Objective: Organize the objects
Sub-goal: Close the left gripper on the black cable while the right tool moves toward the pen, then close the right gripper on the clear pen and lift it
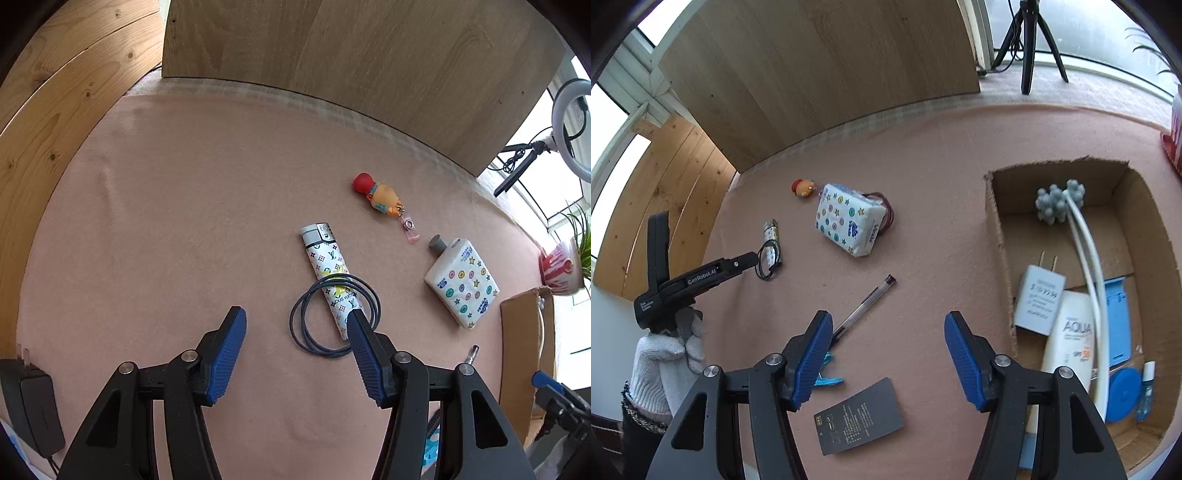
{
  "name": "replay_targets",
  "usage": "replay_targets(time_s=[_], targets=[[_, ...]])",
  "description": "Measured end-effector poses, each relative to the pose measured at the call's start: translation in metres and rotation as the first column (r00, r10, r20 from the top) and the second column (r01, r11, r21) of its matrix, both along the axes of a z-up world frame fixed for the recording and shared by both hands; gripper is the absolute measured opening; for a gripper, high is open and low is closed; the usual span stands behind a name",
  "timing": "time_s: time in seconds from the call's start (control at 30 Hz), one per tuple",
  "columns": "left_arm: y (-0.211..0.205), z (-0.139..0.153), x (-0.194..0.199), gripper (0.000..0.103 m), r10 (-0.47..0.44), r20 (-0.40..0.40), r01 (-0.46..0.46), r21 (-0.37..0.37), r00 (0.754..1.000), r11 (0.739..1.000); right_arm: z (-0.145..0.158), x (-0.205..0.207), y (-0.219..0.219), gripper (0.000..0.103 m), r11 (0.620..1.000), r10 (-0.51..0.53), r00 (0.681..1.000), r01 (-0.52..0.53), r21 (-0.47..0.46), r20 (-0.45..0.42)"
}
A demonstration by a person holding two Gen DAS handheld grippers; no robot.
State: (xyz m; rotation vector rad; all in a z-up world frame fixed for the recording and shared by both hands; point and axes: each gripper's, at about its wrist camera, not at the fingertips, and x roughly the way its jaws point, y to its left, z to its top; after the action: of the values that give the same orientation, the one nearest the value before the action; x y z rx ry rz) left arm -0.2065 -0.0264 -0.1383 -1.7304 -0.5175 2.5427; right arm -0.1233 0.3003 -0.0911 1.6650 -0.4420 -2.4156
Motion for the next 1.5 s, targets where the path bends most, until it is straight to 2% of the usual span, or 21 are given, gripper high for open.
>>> replay_targets(time_s=[0.2,0.3,0.37,0.43,0.47,0.57,0.77,0.97,1.1,1.17,1.43,1.5], targets=[[0.009,-0.007,-0.012,0.06,-0.029,0.001,0.029,-0.013,1.0,0.999,-0.037,-0.01,-0.016,0.059,0.999,-0.018,0.994,0.023,-0.044,0.106],[0.012,-0.008,-0.012,0.057,-0.04,-0.002,0.04,-0.029,0.999,0.999,-0.046,-0.016,-0.024,0.059,0.999,-0.018,0.992,0.024,-0.044,0.123],[0.015,-0.007,-0.01,0.04,-0.047,-0.018,0.046,-0.052,0.999,0.998,-0.049,-0.019,-0.031,0.056,1.0,-0.013,0.992,0.016,-0.027,0.127],[0.016,-0.007,-0.007,0.028,-0.05,-0.024,0.049,-0.039,0.998,0.998,-0.052,-0.022,-0.037,0.055,1.0,-0.001,0.991,0.001,-0.004,0.131],[0.018,-0.007,-0.006,0.017,-0.054,-0.02,0.052,-0.057,0.998,0.997,-0.054,-0.024,-0.04,0.055,1.0,0.001,0.991,-0.003,0.01,0.133],[0.024,-0.01,0.0,0.01,-0.078,-0.025,0.076,-0.089,0.997,0.993,-0.059,-0.028,-0.046,0.054,0.999,0.003,0.991,-0.009,0.043,0.136],[0.029,-0.011,0.025,0.006,-0.092,-0.036,0.09,-0.062,0.995,0.994,-0.06,-0.032,-0.059,0.053,0.99,0.029,0.994,-0.042,0.132,0.104],[0.024,-0.008,0.062,0.005,-0.083,-0.044,0.082,-0.04,0.996,0.996,-0.06,-0.028,-0.086,0.035,0.964,0.117,0.99,-0.131,0.23,0.075],[0.016,-0.009,0.083,0.003,-0.051,-0.044,0.05,-0.018,0.998,0.999,-0.06,-0.022,-0.104,0.028,0.94,0.186,0.981,-0.191,0.283,0.045],[0.011,-0.01,0.091,0.003,-0.043,-0.044,0.043,-0.01,0.998,0.999,-0.061,-0.023,-0.111,0.022,0.94,0.204,0.978,-0.206,0.273,0.034],[0.002,-0.01,0.1,0.003,-0.02,-0.043,0.021,0.026,0.999,0.999,-0.063,-0.017,-0.123,0.016,0.94,0.233,0.972,-0.23,0.251,0.017],[0.003,-0.009,0.097,0.014,-0.023,-0.04,0.025,0.028,0.999,0.999,-0.063,-0.014,-0.122,0.016,0.94,0.247,0.969,-0.247,0.234,0.03]])
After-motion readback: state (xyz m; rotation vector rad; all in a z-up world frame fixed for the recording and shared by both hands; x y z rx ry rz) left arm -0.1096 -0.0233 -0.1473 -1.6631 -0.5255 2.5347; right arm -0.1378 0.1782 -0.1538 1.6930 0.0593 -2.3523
